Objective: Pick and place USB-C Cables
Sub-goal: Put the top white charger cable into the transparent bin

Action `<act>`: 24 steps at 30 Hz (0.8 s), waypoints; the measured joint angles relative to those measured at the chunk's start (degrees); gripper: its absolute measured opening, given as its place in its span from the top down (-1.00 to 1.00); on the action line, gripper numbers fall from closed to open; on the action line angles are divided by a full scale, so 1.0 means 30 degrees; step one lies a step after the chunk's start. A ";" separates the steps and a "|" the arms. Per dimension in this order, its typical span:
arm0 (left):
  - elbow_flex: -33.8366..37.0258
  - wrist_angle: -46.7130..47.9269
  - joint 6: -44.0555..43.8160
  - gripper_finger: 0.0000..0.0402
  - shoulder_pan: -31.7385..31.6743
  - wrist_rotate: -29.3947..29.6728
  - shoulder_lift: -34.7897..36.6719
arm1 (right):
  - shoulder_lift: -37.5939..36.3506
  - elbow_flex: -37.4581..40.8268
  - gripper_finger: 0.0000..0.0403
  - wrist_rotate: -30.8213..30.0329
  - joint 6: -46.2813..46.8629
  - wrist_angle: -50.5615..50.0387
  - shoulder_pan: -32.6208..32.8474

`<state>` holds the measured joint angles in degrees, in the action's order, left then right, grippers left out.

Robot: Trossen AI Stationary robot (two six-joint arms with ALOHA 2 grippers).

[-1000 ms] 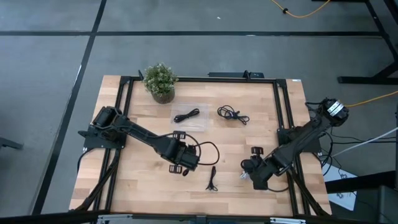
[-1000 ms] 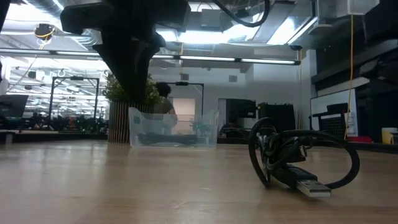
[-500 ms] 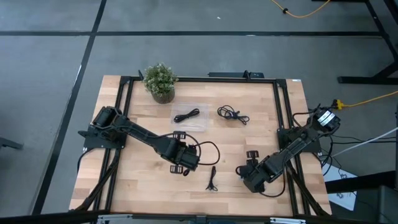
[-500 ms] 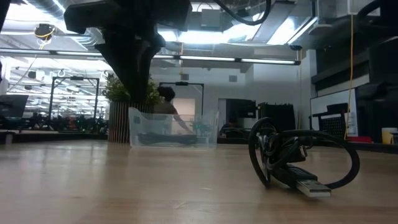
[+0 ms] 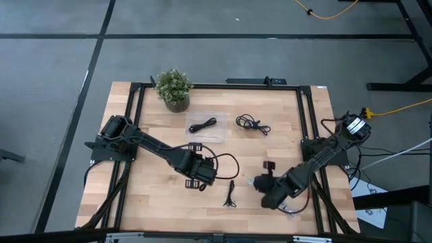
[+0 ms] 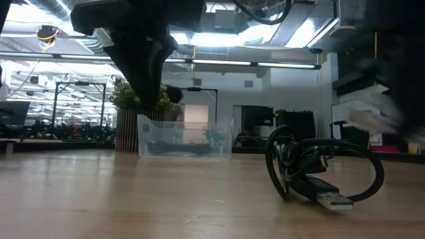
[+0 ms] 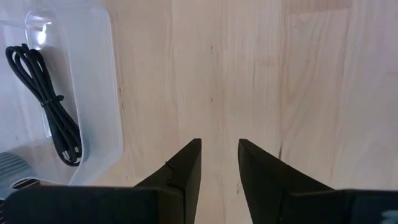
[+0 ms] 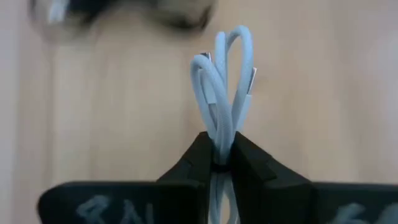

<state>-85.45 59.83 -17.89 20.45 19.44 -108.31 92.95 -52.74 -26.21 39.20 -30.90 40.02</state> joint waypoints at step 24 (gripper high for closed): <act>0.0000 0.6739 -0.7025 0.51 0.5447 0.4070 0.0000 | -0.0080 -0.5814 0.81 0.3426 -1.4325 0.3902 -1.1372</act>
<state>-85.45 80.05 -38.96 36.79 31.65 -108.31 92.71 -70.18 -15.93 -3.78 -19.19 5.91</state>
